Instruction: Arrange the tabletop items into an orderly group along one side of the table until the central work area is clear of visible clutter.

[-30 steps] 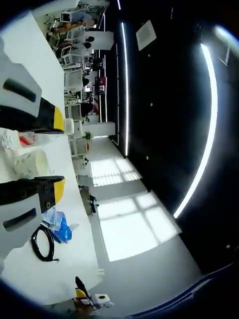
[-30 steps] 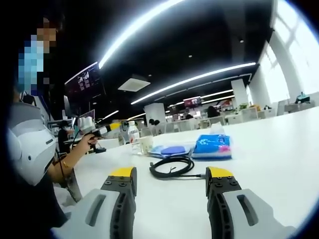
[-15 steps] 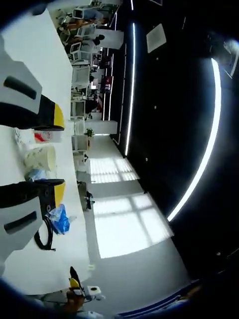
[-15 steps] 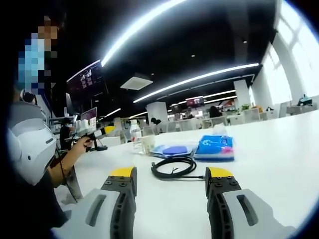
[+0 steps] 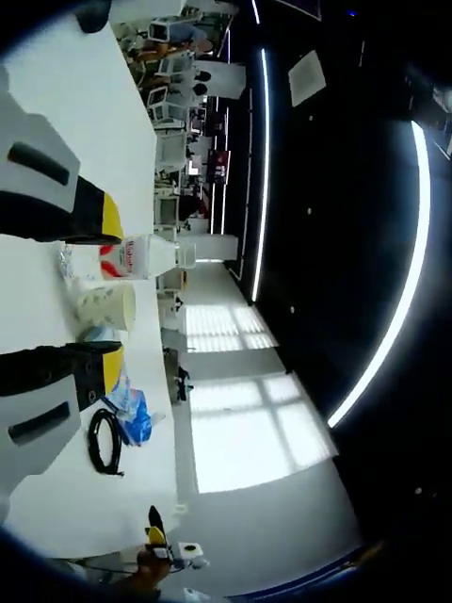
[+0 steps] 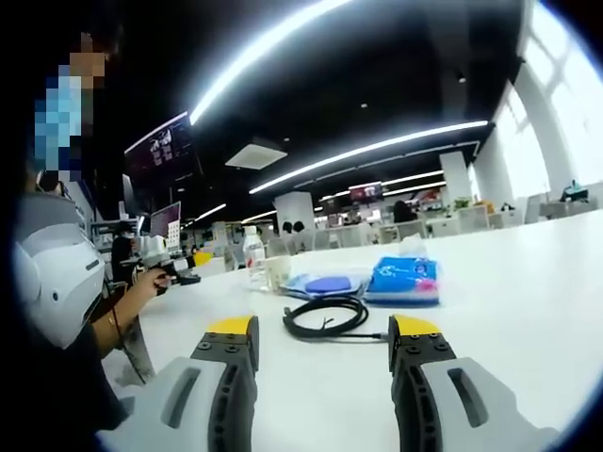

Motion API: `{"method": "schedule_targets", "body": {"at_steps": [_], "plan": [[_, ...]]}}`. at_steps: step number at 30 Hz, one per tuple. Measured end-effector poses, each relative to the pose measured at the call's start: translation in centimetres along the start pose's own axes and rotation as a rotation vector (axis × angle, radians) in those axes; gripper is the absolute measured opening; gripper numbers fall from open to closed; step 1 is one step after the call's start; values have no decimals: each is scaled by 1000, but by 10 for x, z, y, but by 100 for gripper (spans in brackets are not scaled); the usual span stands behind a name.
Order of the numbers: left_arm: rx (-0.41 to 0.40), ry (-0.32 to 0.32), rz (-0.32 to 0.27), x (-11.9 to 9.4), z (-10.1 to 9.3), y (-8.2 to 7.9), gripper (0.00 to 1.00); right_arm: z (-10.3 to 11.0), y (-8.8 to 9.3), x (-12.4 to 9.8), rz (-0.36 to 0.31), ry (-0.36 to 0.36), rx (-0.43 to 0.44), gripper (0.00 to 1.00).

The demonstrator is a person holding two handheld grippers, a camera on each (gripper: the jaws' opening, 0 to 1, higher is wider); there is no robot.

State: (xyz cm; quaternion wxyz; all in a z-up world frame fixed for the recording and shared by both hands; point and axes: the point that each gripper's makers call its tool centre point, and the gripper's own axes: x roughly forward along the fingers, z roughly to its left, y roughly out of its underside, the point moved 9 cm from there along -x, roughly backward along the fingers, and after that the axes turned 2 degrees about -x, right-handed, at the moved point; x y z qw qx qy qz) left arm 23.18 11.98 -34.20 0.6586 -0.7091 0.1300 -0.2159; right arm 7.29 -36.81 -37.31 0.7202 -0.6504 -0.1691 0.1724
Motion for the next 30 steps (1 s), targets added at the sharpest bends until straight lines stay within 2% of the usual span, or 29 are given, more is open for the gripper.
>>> {"method": "schedule_targets", "body": {"at_steps": [5, 7, 10, 13, 22, 24, 28, 29, 30], "plan": [[-4, -8, -3, -2, 0, 4, 50, -1, 0, 0, -1, 2, 1, 55], [4, -28, 4, -4, 0, 5, 56, 0, -1, 2, 4, -8, 8, 57], [2, -40, -3, -5, 1, 5, 70, 1, 0, 3, 5, -11, 11, 58], [13, -59, 28, -8, 3, 8, 80, 1, 2, 3, 20, -8, 2, 61], [19, -40, 62, -11, 0, 15, 87, -3, 3, 4, 24, 21, -51, 74], [2, -40, 65, -11, 2, 18, 88, -4, 1, 3, -6, 46, -85, 77], [6, -38, 108, -13, 2, 26, 89, -8, 0, 4, -45, 71, -46, 93], [7, -38, 109, -13, 2, 27, 89, -10, -2, 4, -98, 101, -53, 97], [10, -37, 113, -14, 2, 28, 89, -10, -2, 4, -112, 101, -64, 99]]}}
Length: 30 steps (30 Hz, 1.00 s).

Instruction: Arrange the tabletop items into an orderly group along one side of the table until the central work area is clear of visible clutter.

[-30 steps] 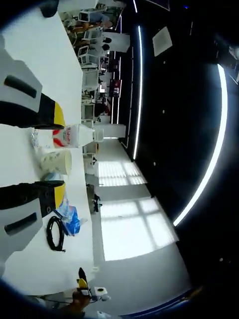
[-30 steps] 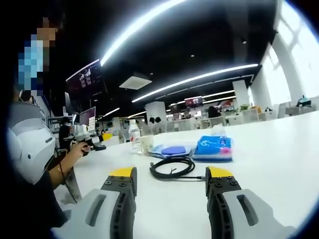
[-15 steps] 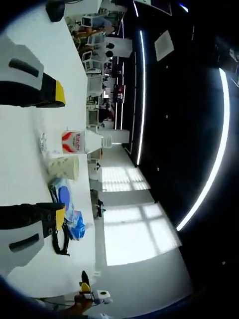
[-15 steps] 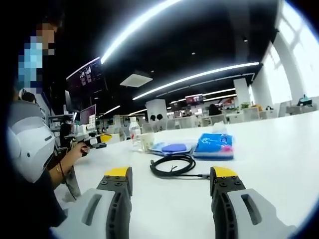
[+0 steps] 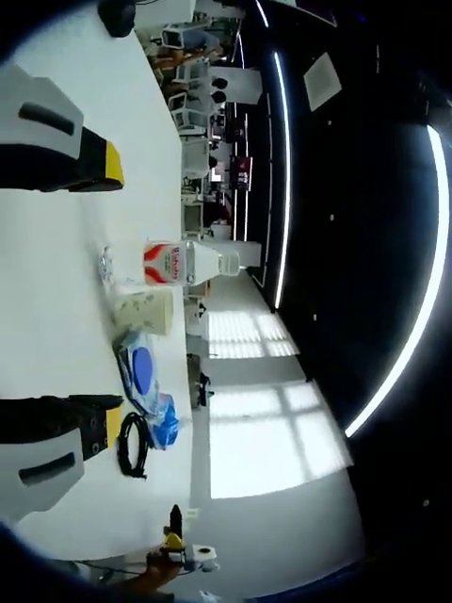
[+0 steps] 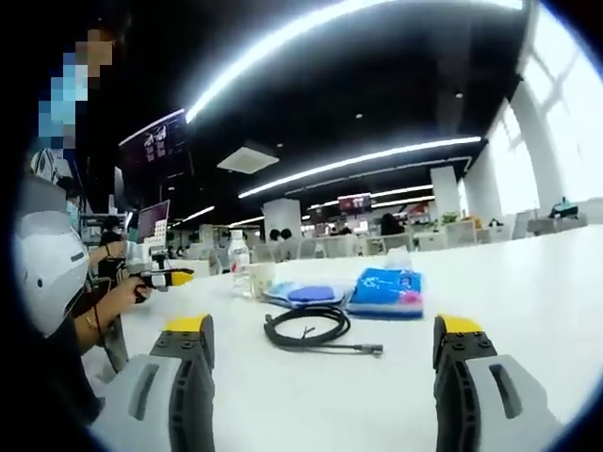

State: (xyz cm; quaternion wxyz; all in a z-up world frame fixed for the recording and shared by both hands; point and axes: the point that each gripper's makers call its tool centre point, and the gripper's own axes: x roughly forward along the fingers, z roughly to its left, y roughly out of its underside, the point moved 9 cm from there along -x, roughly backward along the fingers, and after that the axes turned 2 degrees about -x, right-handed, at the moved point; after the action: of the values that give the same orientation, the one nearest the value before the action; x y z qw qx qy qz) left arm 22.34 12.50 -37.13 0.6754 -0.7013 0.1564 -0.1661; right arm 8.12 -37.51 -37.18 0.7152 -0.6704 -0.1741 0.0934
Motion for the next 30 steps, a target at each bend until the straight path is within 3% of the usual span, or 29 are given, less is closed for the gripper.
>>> {"method": "schedule_targets", "body": {"at_steps": [8, 17, 26, 30], "plan": [[-24, -18, -7, -4, 3, 2, 89, 0, 5, 0, 10, -8, 49, 100], [-22, -32, 8, -10, 6, 5, 91, 6, 7, 3, 36, -59, 40, 99], [-28, -40, 10, -22, 10, 7, 91, 10, 7, 1, 93, -58, 9, 98], [-37, -71, 9, -26, 13, 9, 97, 13, 8, 2, 120, -74, 11, 97]]}}
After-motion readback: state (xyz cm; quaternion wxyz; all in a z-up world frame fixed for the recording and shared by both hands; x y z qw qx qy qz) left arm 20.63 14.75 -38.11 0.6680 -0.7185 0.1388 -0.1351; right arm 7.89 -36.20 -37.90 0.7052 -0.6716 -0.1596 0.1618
